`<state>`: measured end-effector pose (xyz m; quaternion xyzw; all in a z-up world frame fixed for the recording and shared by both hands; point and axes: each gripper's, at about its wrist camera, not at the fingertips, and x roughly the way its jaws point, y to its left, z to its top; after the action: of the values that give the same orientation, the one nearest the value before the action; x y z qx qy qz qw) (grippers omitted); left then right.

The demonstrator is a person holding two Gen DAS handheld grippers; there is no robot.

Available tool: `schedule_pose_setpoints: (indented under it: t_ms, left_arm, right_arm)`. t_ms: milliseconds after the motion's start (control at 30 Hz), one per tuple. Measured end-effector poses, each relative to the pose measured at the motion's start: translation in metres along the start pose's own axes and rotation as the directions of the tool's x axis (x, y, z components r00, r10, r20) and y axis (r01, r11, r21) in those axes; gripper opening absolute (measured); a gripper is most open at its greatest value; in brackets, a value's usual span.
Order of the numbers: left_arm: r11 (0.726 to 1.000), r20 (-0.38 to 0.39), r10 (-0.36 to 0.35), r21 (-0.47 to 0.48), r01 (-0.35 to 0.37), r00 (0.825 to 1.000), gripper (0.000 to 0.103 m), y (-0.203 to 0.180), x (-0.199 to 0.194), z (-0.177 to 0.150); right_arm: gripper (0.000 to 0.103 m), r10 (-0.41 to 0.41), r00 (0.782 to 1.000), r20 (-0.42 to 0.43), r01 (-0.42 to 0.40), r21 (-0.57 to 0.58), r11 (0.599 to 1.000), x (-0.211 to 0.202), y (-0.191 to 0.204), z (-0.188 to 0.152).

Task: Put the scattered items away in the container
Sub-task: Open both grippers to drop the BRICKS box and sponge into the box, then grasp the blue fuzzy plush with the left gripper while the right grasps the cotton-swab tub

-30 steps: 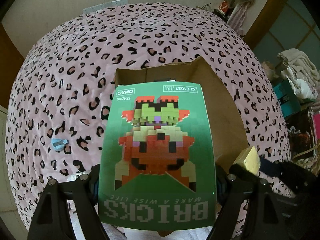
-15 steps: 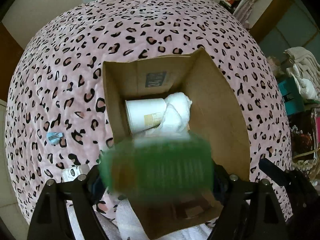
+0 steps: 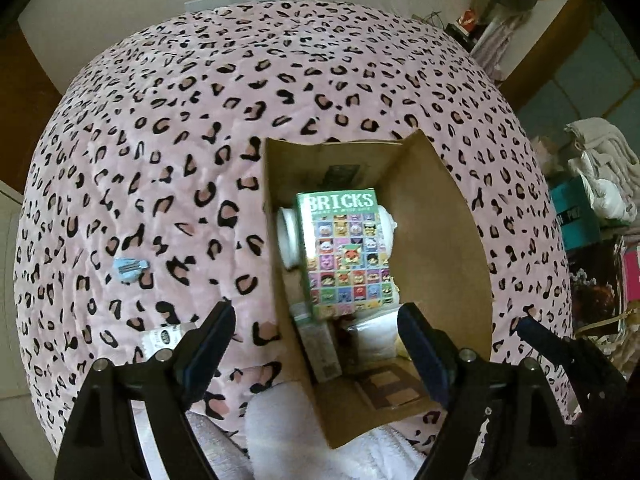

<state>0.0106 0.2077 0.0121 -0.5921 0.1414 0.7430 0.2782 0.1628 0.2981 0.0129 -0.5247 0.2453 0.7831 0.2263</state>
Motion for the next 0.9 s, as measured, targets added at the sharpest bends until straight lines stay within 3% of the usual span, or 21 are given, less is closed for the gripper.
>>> schedule_pose_setpoints:
  t_ms: [533, 900]
  left_arm:
    - [0.999, 0.011, 0.029, -0.043, -0.028, 1.000, 0.085, 0.044, -0.022, -0.019]
    - [0.988, 0.017, 0.070, -0.136, -0.067, 0.997, 0.085, 0.123, -0.030, -0.038]
  right_arm:
    - [0.074, -0.021, 1.000, 0.010, 0.022, -0.087, 0.996, -0.017, 0.058, -0.003]
    - [0.074, 0.017, 1.000, 0.008, -0.015, -0.226, 0.974, -0.017, 0.136, -0.009]
